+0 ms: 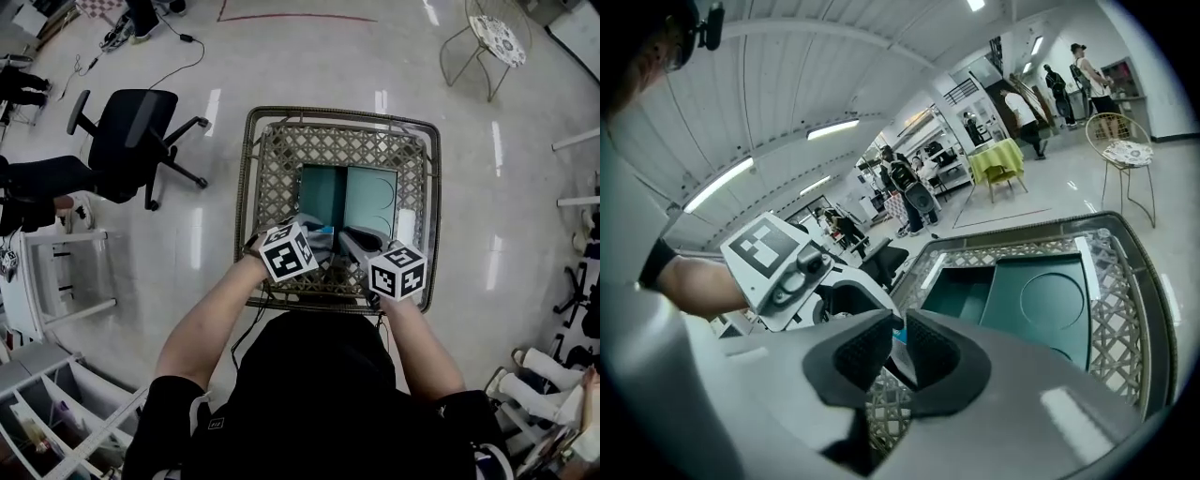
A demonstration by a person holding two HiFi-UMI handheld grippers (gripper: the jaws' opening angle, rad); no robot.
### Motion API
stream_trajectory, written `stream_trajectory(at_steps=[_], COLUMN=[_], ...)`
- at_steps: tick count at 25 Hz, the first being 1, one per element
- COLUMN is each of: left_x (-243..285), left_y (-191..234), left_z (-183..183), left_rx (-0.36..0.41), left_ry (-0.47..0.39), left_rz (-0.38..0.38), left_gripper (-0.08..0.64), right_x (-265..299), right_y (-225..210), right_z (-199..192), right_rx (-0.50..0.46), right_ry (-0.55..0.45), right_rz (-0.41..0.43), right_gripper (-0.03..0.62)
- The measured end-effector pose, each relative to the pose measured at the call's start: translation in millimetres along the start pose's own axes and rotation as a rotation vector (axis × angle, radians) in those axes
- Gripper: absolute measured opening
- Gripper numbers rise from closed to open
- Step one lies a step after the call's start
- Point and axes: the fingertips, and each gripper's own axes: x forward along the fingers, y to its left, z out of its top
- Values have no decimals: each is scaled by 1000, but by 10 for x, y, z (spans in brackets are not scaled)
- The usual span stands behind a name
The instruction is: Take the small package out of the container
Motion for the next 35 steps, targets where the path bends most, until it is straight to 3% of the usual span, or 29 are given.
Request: stream_trajectory(at_steps=[6,11,14,16,22,27,35], left_x=[-90,-162,-195,-194,-168,-117,-131], left_y=[-67,-102,-90,-99,-141,-190,-195], left_z=[-98,-158,-188,-210,-183,-166,-182], left_rx=[38,54,47,49,68,75,117], left_ry=[-15,-28,-42,-45,-55,-62,-37], left_rz=[5,8,10,6,21,3,22], left_gripper=[233,192,173,110,106,123,123], right_x=[223,351,399,411,390,415,436], right_y=[-50,11,8,6,47,64,66], right_z=[-285,-440,-409,-434,-590,-520,-507], right_rx=[-155,-210,-203,-187,-145,-40,-77], right_ry=[127,174,172,186,233,176,198], right_rz=[-6,43,49,59,60,62,68], right_gripper=[111,133,132,132,132,130,129])
